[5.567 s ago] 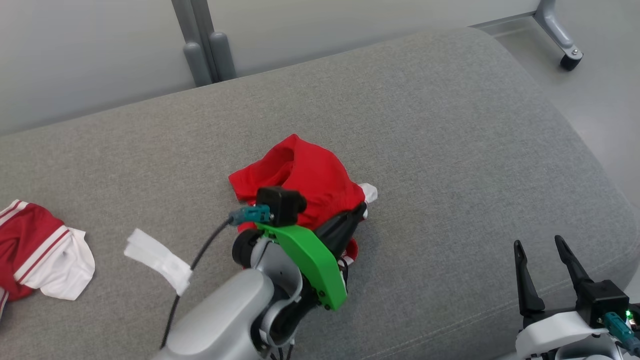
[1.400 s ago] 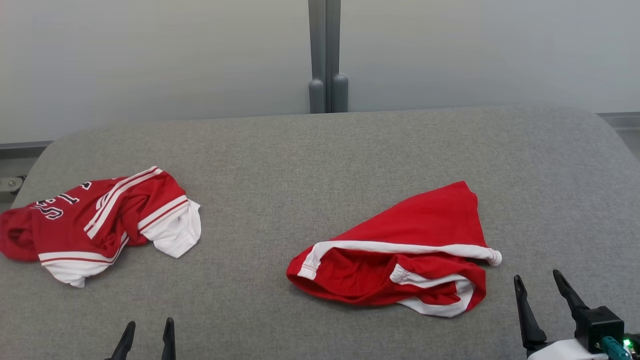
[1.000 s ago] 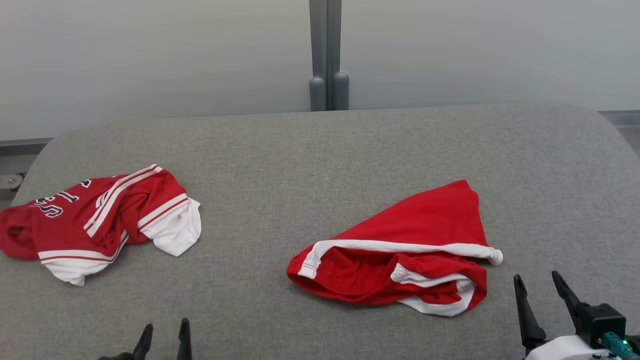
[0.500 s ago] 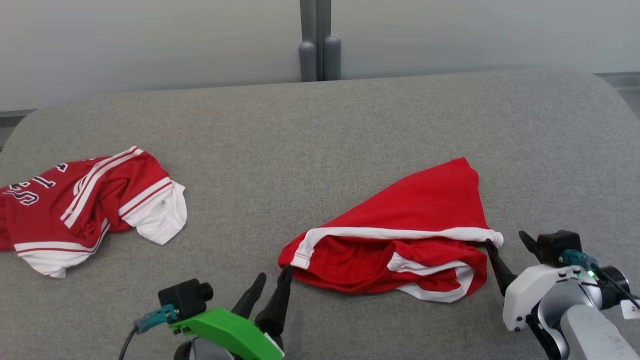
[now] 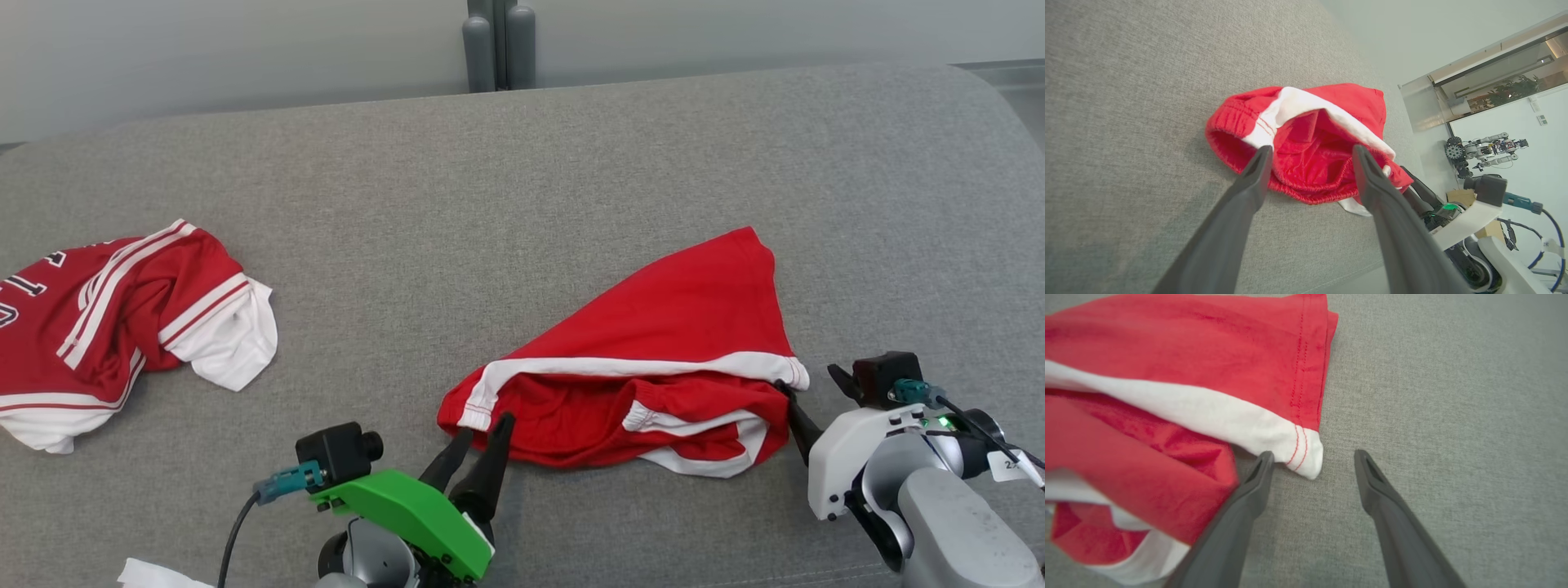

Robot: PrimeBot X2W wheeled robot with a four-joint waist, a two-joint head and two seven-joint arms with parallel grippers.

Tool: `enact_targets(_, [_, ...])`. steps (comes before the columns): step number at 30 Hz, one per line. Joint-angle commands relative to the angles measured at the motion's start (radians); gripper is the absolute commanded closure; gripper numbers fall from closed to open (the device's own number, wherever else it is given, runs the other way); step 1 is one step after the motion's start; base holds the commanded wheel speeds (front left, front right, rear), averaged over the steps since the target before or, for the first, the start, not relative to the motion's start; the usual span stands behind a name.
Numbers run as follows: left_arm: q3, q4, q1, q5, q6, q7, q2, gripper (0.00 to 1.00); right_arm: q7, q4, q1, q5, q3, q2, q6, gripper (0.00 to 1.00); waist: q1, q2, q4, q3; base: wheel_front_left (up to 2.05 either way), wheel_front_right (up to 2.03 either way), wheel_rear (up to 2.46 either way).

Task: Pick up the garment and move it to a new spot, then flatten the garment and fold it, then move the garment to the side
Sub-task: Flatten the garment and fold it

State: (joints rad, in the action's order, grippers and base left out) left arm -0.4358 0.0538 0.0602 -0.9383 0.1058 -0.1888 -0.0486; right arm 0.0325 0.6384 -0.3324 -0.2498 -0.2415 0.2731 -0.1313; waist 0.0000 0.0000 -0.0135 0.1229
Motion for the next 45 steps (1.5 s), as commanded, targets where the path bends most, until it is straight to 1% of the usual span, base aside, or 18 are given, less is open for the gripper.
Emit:
enact_targets(1, [-0.003, 0.004, 0.02, -0.006, -0.006, 0.002, -0.004, 0.0, 0.009, 0.007, -0.018, -0.017, -0.014, 0.004, 0.001, 0.0, 0.0, 0.0, -0.002, 0.002, 0.0, 0.0, 0.0])
enact_targets(11, [-0.019, 0.042, 0.035, -0.02, -0.004, 0.009, -0.004, 0.0, 0.034, 0.064, -0.05, -0.069, -0.078, 0.016, 0.001, 0.0, 0.0, 0.0, 0.002, -0.001, 0.0, 0.0, 0.0])
enact_targets(14, [-0.016, 0.068, 0.04, -0.017, 0.005, 0.018, -0.004, 0.0, 0.042, 0.082, -0.058, -0.083, -0.093, 0.018, 0.001, 0.0, 0.0, 0.0, 0.005, -0.001, 0.0, 0.0, 0.0])
enact_targets(19, [-0.011, 0.124, 0.064, -0.025, 0.006, 0.043, -0.004, 0.0, 0.06, 0.107, -0.065, -0.098, -0.112, 0.017, 0.001, 0.0, 0.0, 0.0, 0.01, 0.0, 0.0, 0.0, 0.0])
enact_targets(29, [-0.028, 0.21, 0.112, -0.054, -0.007, 0.096, -0.004, 0.0, 0.095, 0.139, -0.081, -0.125, -0.143, 0.025, 0.001, 0.0, 0.0, 0.0, 0.002, 0.005, 0.0, 0.0, 0.0])
enact_targets(40, [-0.084, 0.236, 0.155, -0.066, -0.021, 0.122, -0.004, 0.0, 0.123, 0.167, -0.097, -0.13, -0.16, 0.025, 0.001, 0.0, 0.0, 0.0, 0.001, 0.018, 0.0, 0.0, 0.0])
enact_targets(41, [-0.088, 0.239, 0.158, -0.068, -0.02, 0.124, -0.004, 0.07, 0.126, 0.169, -0.097, -0.13, -0.162, 0.024, 0.001, 0.0, 0.0, 0.0, 0.001, 0.018, 0.0, 0.0, 0.0])
enact_targets(42, [-0.091, 0.242, 0.163, -0.07, -0.02, 0.127, -0.004, 0.19, 0.128, 0.172, -0.098, -0.131, -0.165, 0.024, 0.001, 0.0, 0.0, 0.0, 0.002, 0.018, 0.0, 0.0, 0.0])
enact_targets(44, [-0.096, 0.249, 0.171, -0.07, -0.024, 0.131, -0.004, 0.51, 0.131, 0.177, -0.099, -0.133, -0.168, 0.022, 0.001, 0.0, 0.0, 0.0, 0.002, 0.019, 0.0, 0.0, 0.0])
enact_targets(45, [-0.098, 0.254, 0.175, -0.07, -0.026, 0.132, -0.004, 0.59, 0.132, 0.179, -0.101, -0.135, -0.17, 0.021, 0.001, 0.0, 0.0, 0.0, 0.002, 0.019, 0.0, 0.0, 0.0])
